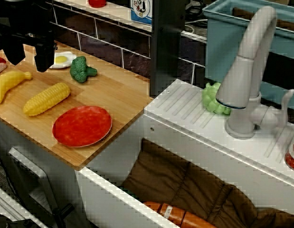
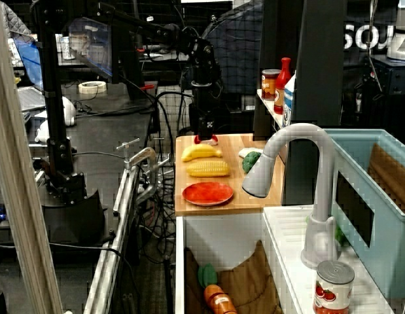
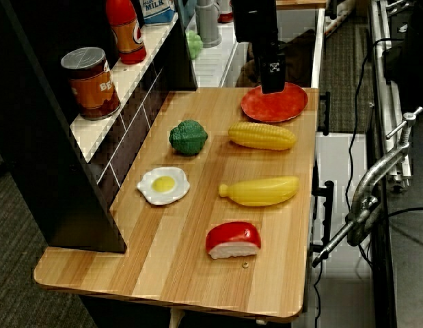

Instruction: Put corn on plate

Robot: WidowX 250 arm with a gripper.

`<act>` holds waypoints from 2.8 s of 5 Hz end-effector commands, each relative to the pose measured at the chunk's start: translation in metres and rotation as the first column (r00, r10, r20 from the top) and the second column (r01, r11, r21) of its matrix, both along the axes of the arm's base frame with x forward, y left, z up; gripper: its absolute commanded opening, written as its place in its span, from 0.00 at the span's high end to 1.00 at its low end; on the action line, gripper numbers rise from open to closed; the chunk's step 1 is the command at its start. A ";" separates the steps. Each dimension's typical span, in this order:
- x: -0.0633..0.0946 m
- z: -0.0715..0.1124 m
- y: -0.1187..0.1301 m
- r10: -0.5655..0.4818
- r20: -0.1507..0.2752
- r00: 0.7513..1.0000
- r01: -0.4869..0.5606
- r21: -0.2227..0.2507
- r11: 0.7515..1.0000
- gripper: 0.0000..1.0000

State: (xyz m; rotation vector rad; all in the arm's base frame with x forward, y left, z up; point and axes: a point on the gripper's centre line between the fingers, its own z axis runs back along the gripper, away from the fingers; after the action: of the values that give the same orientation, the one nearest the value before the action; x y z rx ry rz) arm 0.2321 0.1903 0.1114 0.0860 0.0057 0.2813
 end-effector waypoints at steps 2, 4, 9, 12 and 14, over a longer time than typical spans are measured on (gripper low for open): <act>0.005 -0.016 0.006 -0.032 0.024 0.999 0.031 0.025 0.999 0.00; 0.009 -0.039 0.014 -0.122 0.073 0.990 0.118 0.058 0.991 0.00; -0.009 -0.048 0.013 -0.116 0.182 0.976 0.130 -0.066 0.989 0.00; 0.018 -0.052 -0.002 -0.223 0.125 0.967 0.229 -0.038 0.973 0.00; 0.022 -0.076 0.022 -0.451 0.069 0.890 0.454 -0.046 0.890 0.00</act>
State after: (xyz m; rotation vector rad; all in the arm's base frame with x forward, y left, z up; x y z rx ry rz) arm 0.2499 0.2055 0.0261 -0.0180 -0.0368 -0.1789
